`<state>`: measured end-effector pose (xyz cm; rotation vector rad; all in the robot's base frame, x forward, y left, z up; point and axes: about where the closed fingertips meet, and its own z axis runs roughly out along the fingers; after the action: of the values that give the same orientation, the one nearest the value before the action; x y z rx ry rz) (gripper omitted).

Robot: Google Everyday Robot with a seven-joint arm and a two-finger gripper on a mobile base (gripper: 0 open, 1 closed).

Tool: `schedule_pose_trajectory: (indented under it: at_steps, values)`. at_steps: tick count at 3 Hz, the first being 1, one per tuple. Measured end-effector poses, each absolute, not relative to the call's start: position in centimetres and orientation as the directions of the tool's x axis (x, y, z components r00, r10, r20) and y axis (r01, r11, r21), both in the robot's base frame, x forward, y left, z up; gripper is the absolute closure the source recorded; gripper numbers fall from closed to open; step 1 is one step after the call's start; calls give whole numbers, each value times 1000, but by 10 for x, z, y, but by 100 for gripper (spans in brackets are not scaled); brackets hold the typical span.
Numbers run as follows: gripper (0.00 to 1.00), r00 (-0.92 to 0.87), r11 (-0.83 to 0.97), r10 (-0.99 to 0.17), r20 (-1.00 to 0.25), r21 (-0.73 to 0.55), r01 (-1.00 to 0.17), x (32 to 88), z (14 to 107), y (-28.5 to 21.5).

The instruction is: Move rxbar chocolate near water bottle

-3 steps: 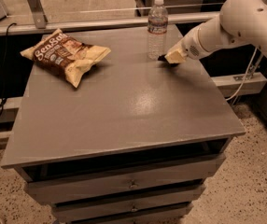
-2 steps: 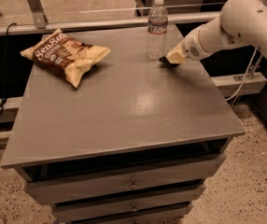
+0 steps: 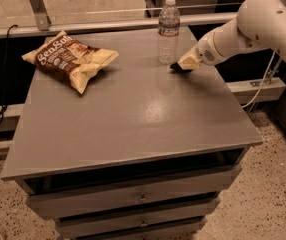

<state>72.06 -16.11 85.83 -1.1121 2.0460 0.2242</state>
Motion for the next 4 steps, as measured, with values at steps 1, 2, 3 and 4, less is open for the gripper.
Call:
schedule_pose_trajectory:
  at_steps: [1,2,3,4]
  values:
    - [17,-320,603,-632,-705,-189,-775,720,857,-161]
    - [0,-319,605,-625,-712,-184,-775,717,862,-162]
    - [0,-309,626,-600,-738,-192,-756,698,888,-186]
    - [0,-265,636,-583,-768,-229,-737,660,940,-225]
